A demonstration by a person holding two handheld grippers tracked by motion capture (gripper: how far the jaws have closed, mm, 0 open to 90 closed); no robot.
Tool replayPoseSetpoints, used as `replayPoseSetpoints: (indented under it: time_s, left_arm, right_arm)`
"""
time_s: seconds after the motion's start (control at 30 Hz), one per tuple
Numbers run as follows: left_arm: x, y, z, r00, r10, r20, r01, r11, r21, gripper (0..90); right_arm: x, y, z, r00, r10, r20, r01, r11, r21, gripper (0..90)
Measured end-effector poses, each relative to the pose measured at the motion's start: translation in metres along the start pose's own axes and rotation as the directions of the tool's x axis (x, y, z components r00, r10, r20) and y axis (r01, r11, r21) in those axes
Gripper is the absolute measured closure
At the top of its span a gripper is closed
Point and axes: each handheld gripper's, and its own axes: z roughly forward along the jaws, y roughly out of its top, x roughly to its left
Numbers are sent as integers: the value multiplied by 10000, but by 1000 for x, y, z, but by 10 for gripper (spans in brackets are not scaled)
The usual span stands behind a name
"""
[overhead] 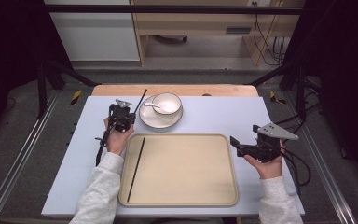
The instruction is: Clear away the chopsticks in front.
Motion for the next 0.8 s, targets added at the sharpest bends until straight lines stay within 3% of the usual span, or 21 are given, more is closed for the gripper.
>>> replayPoseSetpoints:
  time_s: [0.2,0.4,0.5,0.53,0.8]
  left_arm:
    - [-1,-9,-21,9997,-233,-13,232,9989,-414,858]
    - [-5,-20,-46,9966,-664,-495,626,9952,-757,858]
    - [-7,-24,-54,9964,-692,-483,649,9942,-853,858]
    - [-11,-29,-62,9953,-713,-650,647,9930,-986,858]
    - [-25,-49,-85,9900,-1150,-812,1033,9853,-1357,858]
  right_arm:
    - [0,0,0,10000,3,17,-3,10000,-2,36]
    - [0,0,-1,10000,52,26,-52,10000,-54,36]
    - [0,0,-2,10000,55,22,-54,10000,-57,36]
    - [0,0,-1,10000,94,1,-94,9999,-55,36]
    - [0,0,-2,10000,64,-10,-64,10000,-65,36]
